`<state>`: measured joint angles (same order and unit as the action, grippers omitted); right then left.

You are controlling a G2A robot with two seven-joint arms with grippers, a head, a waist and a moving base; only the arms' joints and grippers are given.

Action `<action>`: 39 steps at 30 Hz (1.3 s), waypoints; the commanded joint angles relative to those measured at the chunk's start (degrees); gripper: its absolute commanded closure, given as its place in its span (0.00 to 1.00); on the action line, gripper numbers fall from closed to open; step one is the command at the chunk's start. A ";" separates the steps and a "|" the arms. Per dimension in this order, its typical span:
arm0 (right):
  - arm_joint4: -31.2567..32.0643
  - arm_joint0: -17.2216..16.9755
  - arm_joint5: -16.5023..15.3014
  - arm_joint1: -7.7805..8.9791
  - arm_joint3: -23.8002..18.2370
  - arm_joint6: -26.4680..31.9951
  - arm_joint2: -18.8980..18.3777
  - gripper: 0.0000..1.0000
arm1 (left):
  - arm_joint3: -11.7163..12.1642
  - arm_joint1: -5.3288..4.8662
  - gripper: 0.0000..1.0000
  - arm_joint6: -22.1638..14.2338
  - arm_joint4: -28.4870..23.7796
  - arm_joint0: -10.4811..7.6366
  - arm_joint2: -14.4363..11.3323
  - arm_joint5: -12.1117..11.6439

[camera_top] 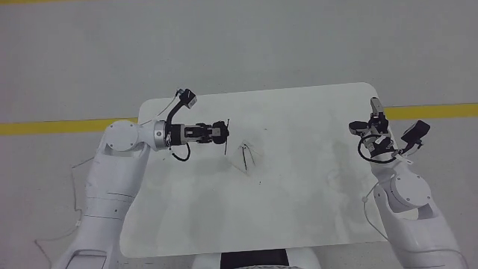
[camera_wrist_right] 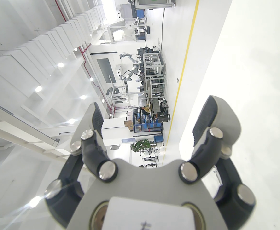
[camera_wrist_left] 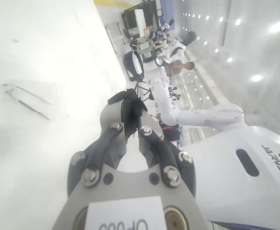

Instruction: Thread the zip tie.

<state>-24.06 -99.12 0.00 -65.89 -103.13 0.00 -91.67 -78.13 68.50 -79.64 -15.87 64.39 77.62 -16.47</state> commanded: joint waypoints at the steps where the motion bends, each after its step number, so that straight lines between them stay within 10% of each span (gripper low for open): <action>1: 0.00 0.00 0.00 0.00 0.00 0.00 0.00 0.00 | 0.06 -0.52 1.00 0.00 -1.54 -0.35 -0.87 -0.57; 39: 3.47 0.78 -1.31 -0.17 -2.41 6.77 2.90 0.00 | 0.06 -0.52 1.00 0.00 -1.54 -0.35 -0.87 -0.57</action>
<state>-20.53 -98.67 -1.34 -66.07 -105.36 5.53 -88.88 -78.08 67.98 -79.64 -17.41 64.04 76.75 -17.04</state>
